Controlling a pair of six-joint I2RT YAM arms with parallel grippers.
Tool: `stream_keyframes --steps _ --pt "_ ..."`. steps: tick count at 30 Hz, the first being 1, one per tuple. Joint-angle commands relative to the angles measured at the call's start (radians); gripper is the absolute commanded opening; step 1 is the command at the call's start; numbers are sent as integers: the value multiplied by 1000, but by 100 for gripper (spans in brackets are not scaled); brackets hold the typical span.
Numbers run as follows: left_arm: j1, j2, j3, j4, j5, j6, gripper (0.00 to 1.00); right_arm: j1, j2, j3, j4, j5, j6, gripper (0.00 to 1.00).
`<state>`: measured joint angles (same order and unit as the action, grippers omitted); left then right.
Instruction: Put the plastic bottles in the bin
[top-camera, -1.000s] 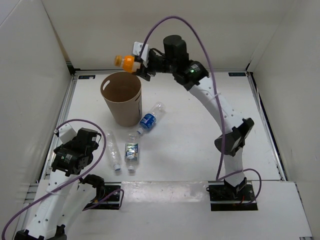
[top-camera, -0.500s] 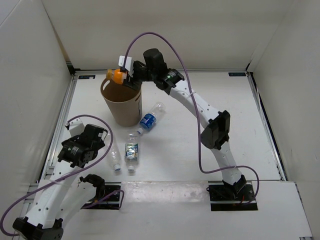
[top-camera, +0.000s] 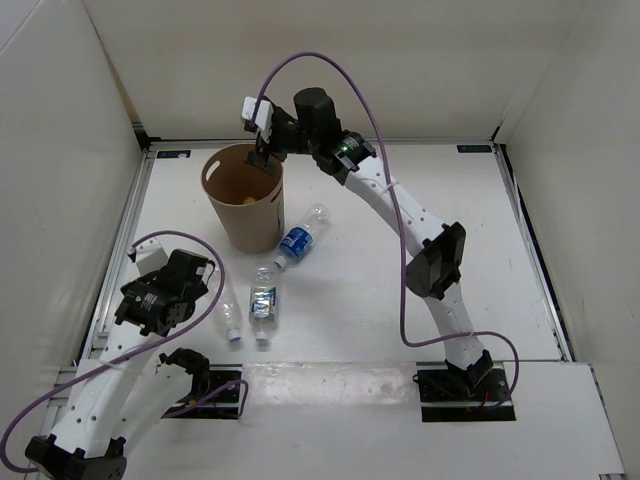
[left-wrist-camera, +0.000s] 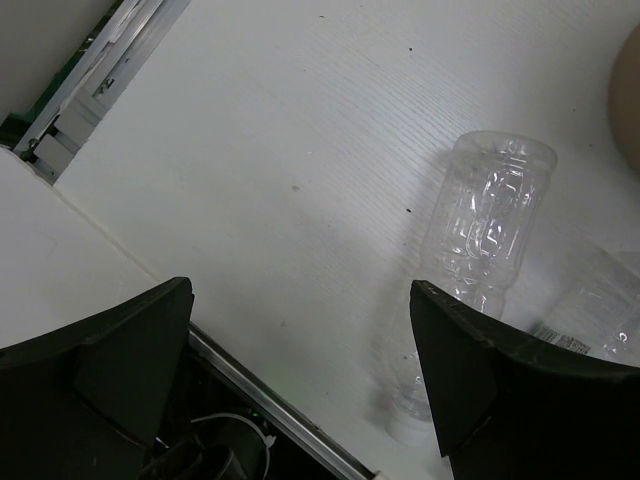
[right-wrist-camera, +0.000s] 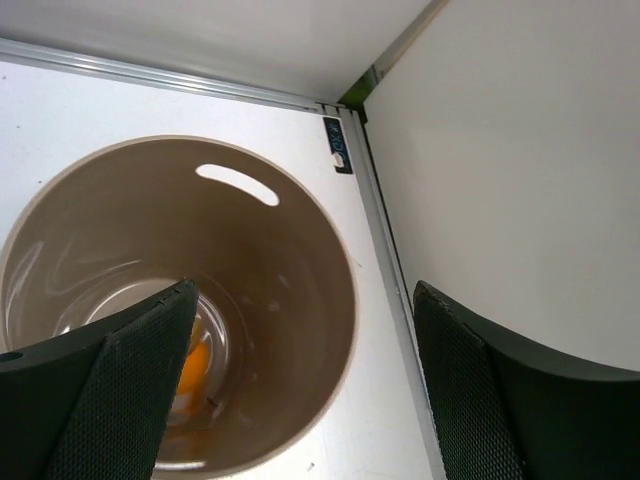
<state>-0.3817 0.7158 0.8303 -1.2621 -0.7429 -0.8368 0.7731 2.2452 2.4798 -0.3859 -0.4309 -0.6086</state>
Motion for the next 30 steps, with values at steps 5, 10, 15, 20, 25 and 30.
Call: stream_keyframes --steps 5,10,15,20,25,30 --pt "-3 -13 15 -57 -69 -94 100 -40 -192 -69 87 78 35 90" --pt "-3 -26 9 -79 -85 -127 100 -113 -217 -67 12 196 167 90" --pt "-3 -30 9 -86 -88 -140 100 -190 -251 -104 -41 201 332 90" --pt "-6 -27 7 -92 -92 -146 100 -288 -248 -137 -119 187 477 90" --pt "-3 -24 7 -99 -96 -156 100 -351 -228 -215 -195 133 601 90" --pt "-3 -23 9 -99 -96 -157 100 -426 -205 -303 -231 14 782 90"
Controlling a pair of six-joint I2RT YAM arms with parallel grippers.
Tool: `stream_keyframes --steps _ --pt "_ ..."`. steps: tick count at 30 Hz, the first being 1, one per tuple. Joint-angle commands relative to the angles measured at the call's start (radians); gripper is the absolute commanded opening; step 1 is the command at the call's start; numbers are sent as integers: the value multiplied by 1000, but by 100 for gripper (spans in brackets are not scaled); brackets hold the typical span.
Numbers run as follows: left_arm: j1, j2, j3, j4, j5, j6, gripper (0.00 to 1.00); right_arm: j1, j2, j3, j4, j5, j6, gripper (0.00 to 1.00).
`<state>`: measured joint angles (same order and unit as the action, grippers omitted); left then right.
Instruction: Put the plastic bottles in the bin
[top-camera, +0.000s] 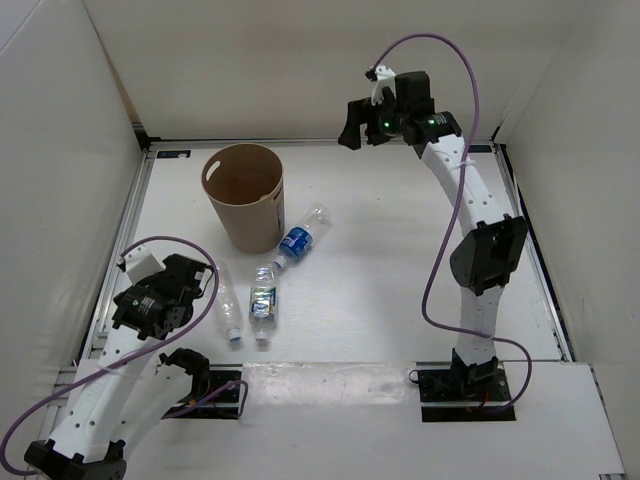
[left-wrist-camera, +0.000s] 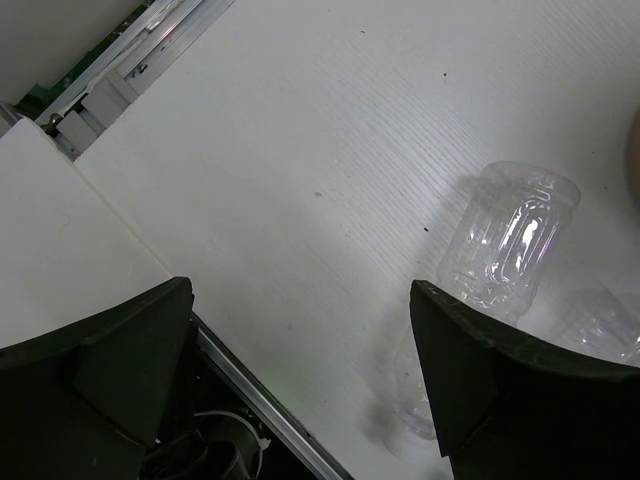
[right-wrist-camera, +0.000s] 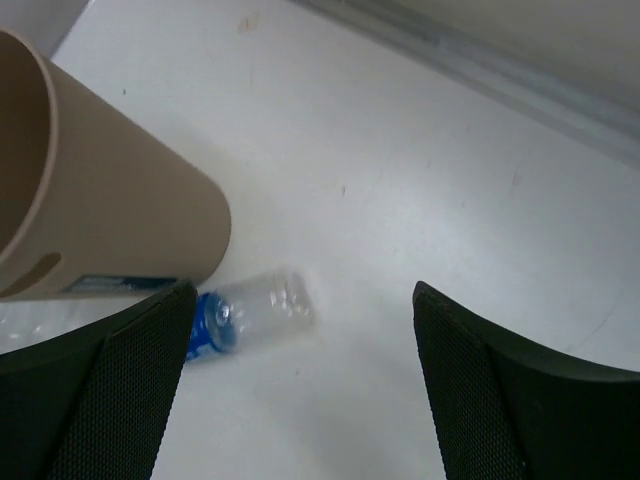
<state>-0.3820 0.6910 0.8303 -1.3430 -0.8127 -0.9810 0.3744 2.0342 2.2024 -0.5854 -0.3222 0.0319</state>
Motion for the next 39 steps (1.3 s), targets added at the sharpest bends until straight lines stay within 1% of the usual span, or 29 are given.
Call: stream_keyframes --steps 1,4,7,12,15,17,19,21,23,26,27,29,30,31,32,34,36,37,38,39 --pt "-5 4 9 -21 -26 -15 100 -32 6 -83 -30 -116 145 90" --pt "-3 4 10 -19 -26 -16 100 -29 15 -145 -33 -136 126 90" --pt "-3 8 10 -21 -26 -18 100 -28 24 -167 -33 -155 137 90" --pt "-5 13 10 -22 -28 -19 100 -14 49 -135 -34 -158 129 90" --pt "-3 10 12 -22 -26 -21 100 1 66 -125 -40 -156 83 90" --pt "-5 10 12 -22 -26 -18 100 15 81 -136 -50 -219 19 90" --pt "-3 13 10 -22 -28 -18 100 35 113 -106 -144 -289 -176 90" --pt "-3 13 13 -24 -28 -19 100 63 150 -76 -233 -243 -339 90" --pt "-3 16 12 -25 -28 -22 100 73 164 -76 -241 -197 -410 90" --pt "-3 16 10 -27 -25 -24 100 81 194 -50 -261 -195 -466 90" --pt "-3 16 10 -27 -28 -24 100 86 208 -37 -321 -195 -499 90" --pt "-5 18 12 -27 -28 -24 100 101 262 76 -416 -193 -524 90" --pt "-3 19 10 -27 -26 -24 100 106 320 106 -483 -187 -518 90" --pt "-3 22 10 -27 -25 -24 100 112 333 156 -507 -184 -503 90" --pt "-5 21 13 -28 -26 -25 100 110 346 178 -527 -192 -445 90" --pt "-4 25 13 -28 -26 -27 100 83 345 158 -518 -282 -293 90" --pt "-3 27 12 -31 -28 -27 100 58 337 112 -473 -319 -200 90" --pt "-5 28 12 -31 -28 -28 100 55 336 106 -467 -368 -132 90" --pt "-3 28 15 -31 -25 -30 100 54 334 103 -462 -353 -125 90" --pt "-1 27 13 -33 -26 -30 100 60 331 103 -461 -297 -95 90"
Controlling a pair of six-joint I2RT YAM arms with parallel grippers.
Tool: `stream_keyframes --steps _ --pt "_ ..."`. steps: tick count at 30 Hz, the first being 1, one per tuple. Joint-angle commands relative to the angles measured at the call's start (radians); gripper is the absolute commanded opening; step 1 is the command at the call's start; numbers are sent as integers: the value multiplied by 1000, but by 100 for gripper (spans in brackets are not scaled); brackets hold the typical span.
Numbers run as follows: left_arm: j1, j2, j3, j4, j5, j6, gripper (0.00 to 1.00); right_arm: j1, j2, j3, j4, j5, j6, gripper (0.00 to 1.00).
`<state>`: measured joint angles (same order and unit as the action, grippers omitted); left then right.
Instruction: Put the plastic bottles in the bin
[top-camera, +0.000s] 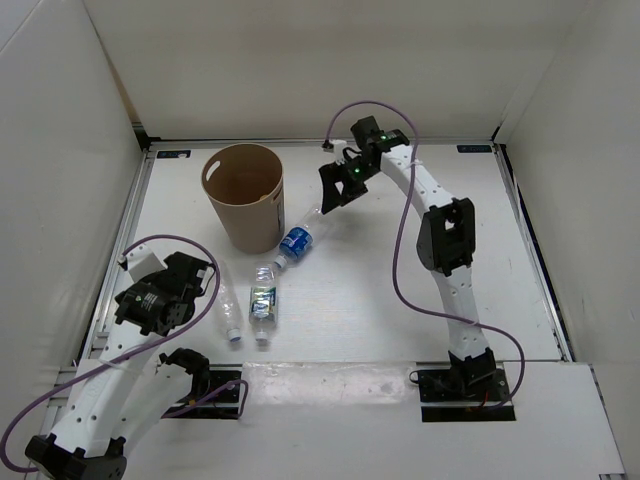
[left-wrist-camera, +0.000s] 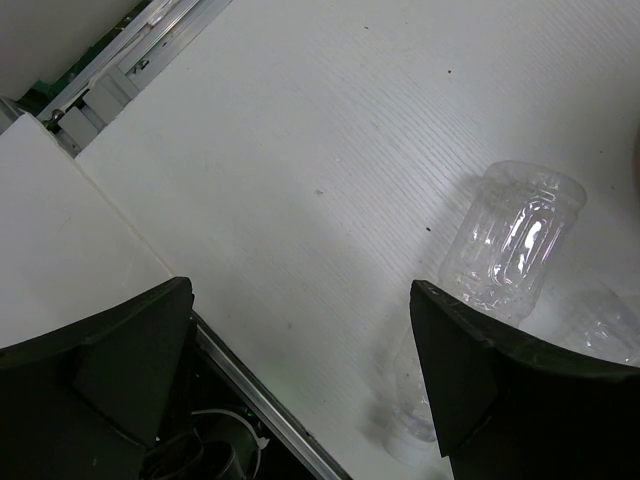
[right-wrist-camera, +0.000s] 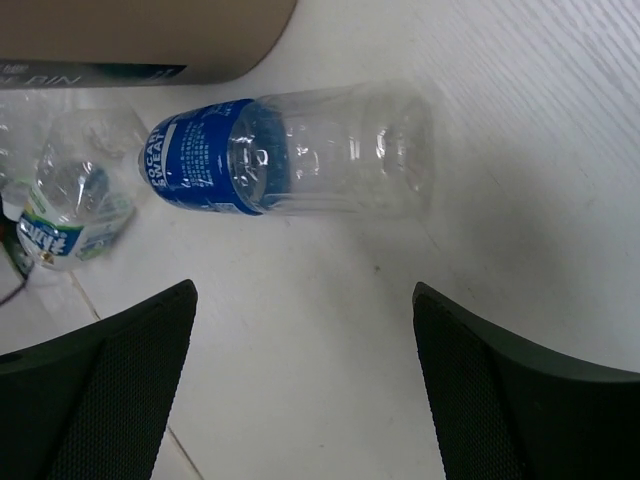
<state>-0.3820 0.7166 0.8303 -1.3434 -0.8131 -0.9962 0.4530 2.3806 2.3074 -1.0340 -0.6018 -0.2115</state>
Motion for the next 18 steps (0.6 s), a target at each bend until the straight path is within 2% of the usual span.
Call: stream_keyframes --steps 1,6,13,16,18 --pt "-4 4 13 -31 -26 -15 100 -22 -11 0 -11 -16 162 90" --pt "-5 3 13 -33 -26 -15 100 -80 28 38 -31 -53 320 90" --pt "-12 0 15 -33 -21 -5 100 -88 -60 -28 18 -36 544 90" --pt "-37 -3 29 -48 -9 1 100 -45 -87 -31 23 -19 589 90" --pt "-38 0 33 -48 -1 5 100 -25 -90 -29 -10 -42 539 90"
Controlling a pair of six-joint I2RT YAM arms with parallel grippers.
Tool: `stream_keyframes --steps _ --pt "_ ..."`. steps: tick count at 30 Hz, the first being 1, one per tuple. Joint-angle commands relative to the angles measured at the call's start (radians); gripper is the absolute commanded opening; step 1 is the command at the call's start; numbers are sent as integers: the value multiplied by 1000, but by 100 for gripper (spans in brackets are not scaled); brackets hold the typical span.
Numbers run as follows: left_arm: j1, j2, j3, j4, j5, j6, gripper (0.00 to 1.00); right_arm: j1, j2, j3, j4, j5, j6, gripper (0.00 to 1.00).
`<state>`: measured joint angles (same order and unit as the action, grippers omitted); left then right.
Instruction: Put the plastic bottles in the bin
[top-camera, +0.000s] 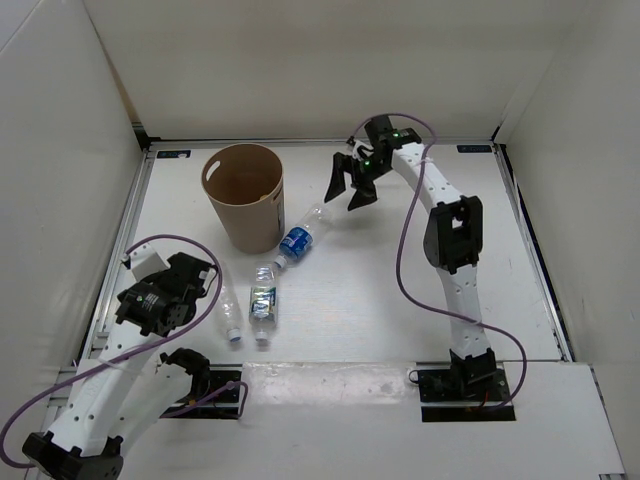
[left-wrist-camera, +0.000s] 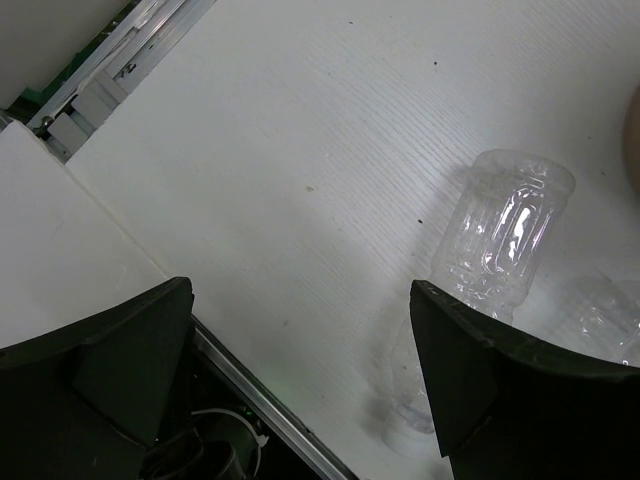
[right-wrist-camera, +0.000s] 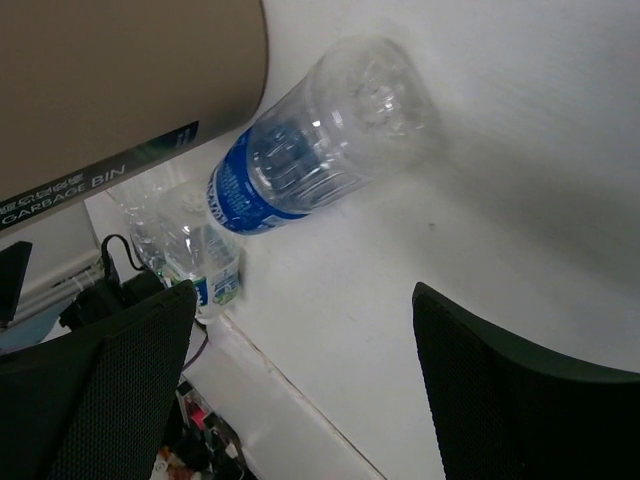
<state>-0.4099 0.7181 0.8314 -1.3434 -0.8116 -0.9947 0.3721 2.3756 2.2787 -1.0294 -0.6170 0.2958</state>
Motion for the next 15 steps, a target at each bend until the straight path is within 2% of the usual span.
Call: stream_keyframes --steps 1,4,7,10,11,13,15 --pt "-12 0 29 -40 -8 1 100 56 -90 -25 -15 -17 34 90" --pt "-10 7 15 -20 -14 10 100 31 -142 -139 -15 89 88 90" --pt "-12 14 11 -16 -27 8 100 74 -225 -154 -31 210 114 90" --pt "-13 9 8 4 -8 39 100 144 -283 -113 -41 446 83 90" --pt "-12 4 6 10 -6 41 100 158 -291 -108 -46 504 106 90" --pt "-13 -5 3 12 -5 42 100 201 -305 -88 -87 719 187 90" --pt "-15 -5 0 16 -3 42 100 221 -309 -71 -116 766 212 90"
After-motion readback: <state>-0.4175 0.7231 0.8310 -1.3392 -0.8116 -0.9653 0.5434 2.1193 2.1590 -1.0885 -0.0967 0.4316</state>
